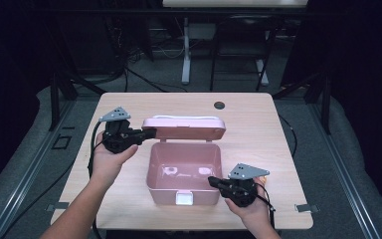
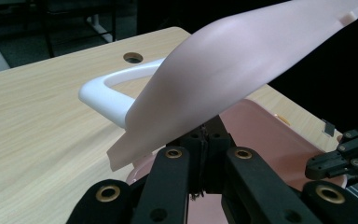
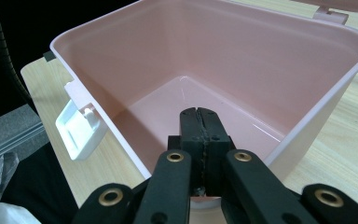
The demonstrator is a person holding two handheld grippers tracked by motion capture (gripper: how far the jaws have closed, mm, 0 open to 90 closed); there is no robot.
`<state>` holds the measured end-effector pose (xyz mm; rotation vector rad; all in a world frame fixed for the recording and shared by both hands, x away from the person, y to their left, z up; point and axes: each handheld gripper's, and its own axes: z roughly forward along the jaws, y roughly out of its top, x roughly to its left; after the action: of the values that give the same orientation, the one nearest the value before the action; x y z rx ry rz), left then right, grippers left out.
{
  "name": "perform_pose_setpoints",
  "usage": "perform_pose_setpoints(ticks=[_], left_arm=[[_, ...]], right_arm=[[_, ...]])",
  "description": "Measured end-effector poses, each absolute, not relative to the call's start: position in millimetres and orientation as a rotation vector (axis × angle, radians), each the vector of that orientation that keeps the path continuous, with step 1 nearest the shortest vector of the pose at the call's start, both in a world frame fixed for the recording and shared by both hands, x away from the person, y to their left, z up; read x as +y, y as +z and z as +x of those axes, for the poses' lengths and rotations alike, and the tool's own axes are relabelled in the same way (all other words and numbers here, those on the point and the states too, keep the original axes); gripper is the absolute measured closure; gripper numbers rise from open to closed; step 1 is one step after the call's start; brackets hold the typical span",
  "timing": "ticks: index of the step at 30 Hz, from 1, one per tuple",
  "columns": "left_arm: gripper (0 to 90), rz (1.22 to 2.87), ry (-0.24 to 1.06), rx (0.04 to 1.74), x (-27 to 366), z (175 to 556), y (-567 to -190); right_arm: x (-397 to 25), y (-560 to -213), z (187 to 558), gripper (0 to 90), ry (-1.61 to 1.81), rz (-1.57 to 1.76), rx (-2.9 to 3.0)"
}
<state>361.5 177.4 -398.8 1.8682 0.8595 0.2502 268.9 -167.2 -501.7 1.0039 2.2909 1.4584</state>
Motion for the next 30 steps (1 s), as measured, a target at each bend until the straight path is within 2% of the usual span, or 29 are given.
perform_pose_setpoints(ticks=[30], left_arm=[[89.7,1.857,0.271,0.890,178.2,373.0,-404.8]], right_arm=[[-167.3,-501.7,269.0,90.0,1.458,1.003,2.290]])
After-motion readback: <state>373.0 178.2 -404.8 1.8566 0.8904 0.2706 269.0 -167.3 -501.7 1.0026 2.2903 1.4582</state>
